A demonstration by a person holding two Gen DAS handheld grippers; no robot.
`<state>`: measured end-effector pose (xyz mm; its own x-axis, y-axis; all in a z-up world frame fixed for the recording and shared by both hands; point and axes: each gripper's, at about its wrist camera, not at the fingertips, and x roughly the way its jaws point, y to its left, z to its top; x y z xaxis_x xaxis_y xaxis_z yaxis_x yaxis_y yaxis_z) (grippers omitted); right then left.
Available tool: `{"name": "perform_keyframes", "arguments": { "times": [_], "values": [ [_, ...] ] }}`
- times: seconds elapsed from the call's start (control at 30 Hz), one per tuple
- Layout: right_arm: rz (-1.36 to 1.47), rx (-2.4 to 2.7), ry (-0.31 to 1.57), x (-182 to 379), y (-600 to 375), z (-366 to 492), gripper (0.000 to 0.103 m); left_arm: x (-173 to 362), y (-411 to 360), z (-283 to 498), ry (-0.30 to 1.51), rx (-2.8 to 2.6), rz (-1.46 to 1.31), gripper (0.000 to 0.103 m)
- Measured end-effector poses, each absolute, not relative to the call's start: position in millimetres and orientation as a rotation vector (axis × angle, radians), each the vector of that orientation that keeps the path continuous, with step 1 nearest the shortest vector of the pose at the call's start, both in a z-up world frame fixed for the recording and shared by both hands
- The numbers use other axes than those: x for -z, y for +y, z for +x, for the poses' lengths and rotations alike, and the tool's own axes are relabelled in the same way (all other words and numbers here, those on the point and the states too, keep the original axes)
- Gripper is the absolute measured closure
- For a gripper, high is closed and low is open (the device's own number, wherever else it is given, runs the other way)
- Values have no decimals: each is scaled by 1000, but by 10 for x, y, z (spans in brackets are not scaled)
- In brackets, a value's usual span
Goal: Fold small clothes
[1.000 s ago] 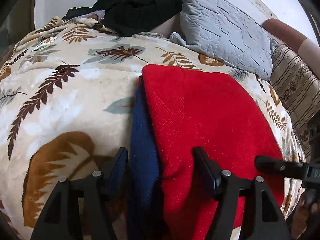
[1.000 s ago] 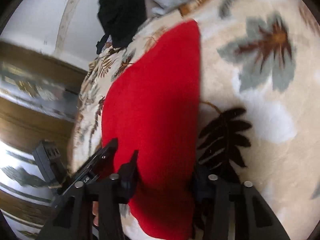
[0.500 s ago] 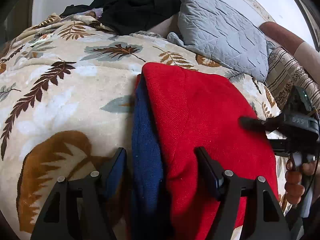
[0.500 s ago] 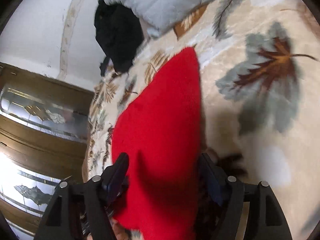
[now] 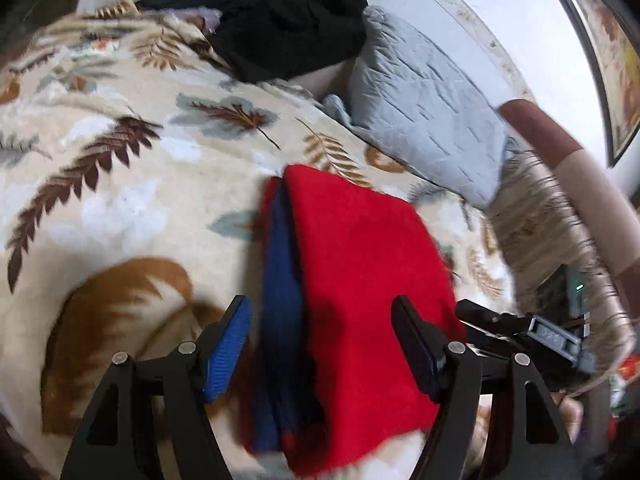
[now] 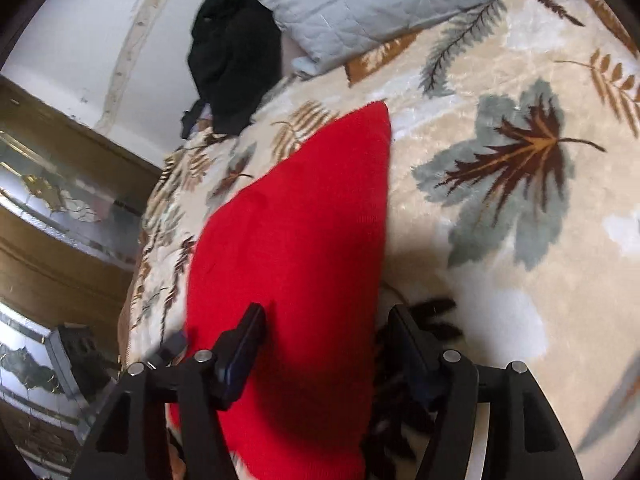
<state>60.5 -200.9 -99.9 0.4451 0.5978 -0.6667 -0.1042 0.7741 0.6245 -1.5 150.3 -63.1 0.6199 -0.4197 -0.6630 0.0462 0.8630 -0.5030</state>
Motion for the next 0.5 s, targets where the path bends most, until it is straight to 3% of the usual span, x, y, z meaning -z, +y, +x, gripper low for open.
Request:
{"name": "perform_keyframes", "arguments": {
  "times": [0.03, 0.07, 0.1, 0.17, 0.3, 0.37, 0.43, 0.5],
  "values": [
    [557, -467, 1022, 1000, -2042, 552, 33, 679, 1499, -35, 898, 275, -465, 32],
    [563, -471, 1016, 997, -2065, 477, 33, 789, 1480, -41, 951, 250, -437, 42],
    [564, -471, 1013, 996, -2084, 411, 33, 933, 1467, -23, 1013, 237, -423, 66],
    [566, -473, 1014, 1043, -2081, 321, 33, 1064, 1547, -36, 1027, 261, -508, 66],
    [593, -485, 1048, 1134, -2101, 205, 33, 746, 1486, -84, 977, 244, -476, 66],
    [603, -496, 1035, 1106, -2143, 166, 33, 612, 1445, -66, 949, 261, -454, 55],
    [617, -509, 1016, 1065, -2181, 163, 31, 528, 1442, 9, 918, 266, -456, 39],
    [622, -512, 1004, 1041, -2198, 190, 30, 520, 1445, 183, 911, 275, -451, 37]
  ]
}}
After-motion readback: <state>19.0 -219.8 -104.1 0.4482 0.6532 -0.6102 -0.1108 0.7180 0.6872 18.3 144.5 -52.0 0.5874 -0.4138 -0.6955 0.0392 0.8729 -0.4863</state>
